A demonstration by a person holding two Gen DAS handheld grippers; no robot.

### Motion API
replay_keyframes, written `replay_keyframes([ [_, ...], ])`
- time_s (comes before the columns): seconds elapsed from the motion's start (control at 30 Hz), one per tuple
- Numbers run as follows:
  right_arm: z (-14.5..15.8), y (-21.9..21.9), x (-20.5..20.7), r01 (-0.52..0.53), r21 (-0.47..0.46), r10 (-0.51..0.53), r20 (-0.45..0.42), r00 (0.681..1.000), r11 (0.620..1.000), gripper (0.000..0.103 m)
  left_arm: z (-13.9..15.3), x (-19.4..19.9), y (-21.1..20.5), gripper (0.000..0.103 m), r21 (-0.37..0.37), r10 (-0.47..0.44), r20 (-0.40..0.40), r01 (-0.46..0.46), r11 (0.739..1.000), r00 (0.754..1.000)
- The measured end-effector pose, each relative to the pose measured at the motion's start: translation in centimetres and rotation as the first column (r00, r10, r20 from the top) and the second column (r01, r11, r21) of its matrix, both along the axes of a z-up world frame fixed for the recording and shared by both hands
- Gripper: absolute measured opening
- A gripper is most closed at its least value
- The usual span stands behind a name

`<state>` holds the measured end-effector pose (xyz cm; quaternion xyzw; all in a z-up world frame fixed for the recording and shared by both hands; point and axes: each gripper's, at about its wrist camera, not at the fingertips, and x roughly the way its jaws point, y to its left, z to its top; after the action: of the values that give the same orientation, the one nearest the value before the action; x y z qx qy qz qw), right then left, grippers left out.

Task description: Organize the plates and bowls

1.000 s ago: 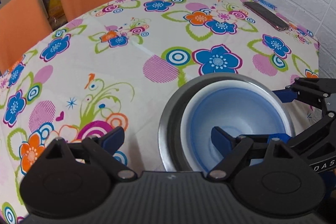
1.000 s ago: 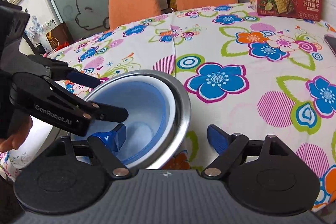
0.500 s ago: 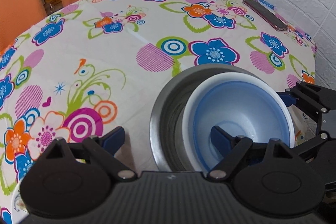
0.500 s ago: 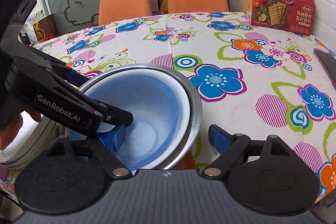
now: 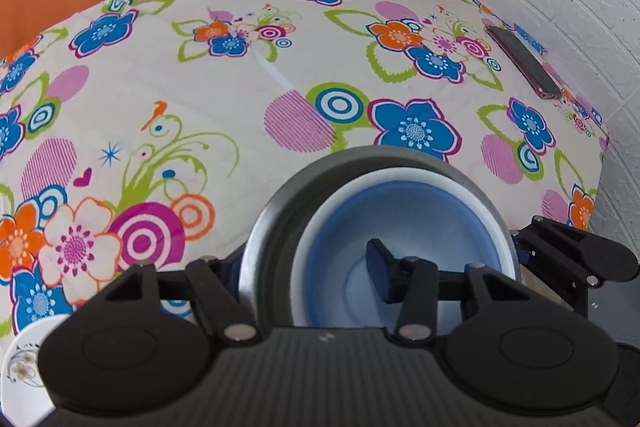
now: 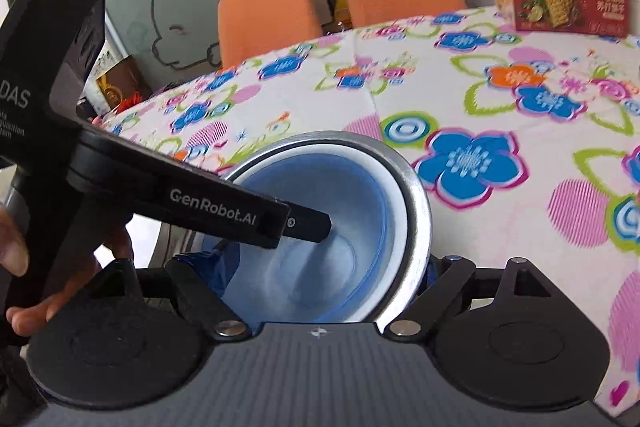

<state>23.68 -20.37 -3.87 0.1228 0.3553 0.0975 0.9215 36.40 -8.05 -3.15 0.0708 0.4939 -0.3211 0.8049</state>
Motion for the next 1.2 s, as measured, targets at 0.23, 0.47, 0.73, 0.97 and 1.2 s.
replay_keyframes([
  [0.23,4.0,-0.1,0.4,0.002,-0.024,0.000,0.082,0.997,1.000,0.074,4.4,0.1,0.1,0.047,-0.056,0.019,0.081,-0.015,0.998,0.997],
  [0.47,5.0,5.9,0.3,-0.173,0.030,0.168,0.115,0.979,0.985,0.075,7.0,-2.6,7.2,0.049,0.001,0.164,0.145,-0.166,0.986,0.976],
  [0.73,3.4,12.9,-0.3,-0.325,0.063,0.322,0.053,0.945,0.944,0.075,5.0,-5.9,15.8,0.050,0.034,0.326,0.109,-0.331,0.943,0.939],
  [0.97,2.3,14.5,-0.6,-0.317,0.037,0.317,0.004,0.948,0.948,0.075,2.2,-6.6,18.1,0.051,-0.020,0.360,0.052,-0.359,0.933,0.932],
  [1.2,2.2,14.7,-0.3,-0.292,-0.013,0.292,0.016,0.956,0.956,0.074,2.0,-6.7,18.3,0.072,-0.060,0.346,0.109,-0.341,0.938,0.932],
])
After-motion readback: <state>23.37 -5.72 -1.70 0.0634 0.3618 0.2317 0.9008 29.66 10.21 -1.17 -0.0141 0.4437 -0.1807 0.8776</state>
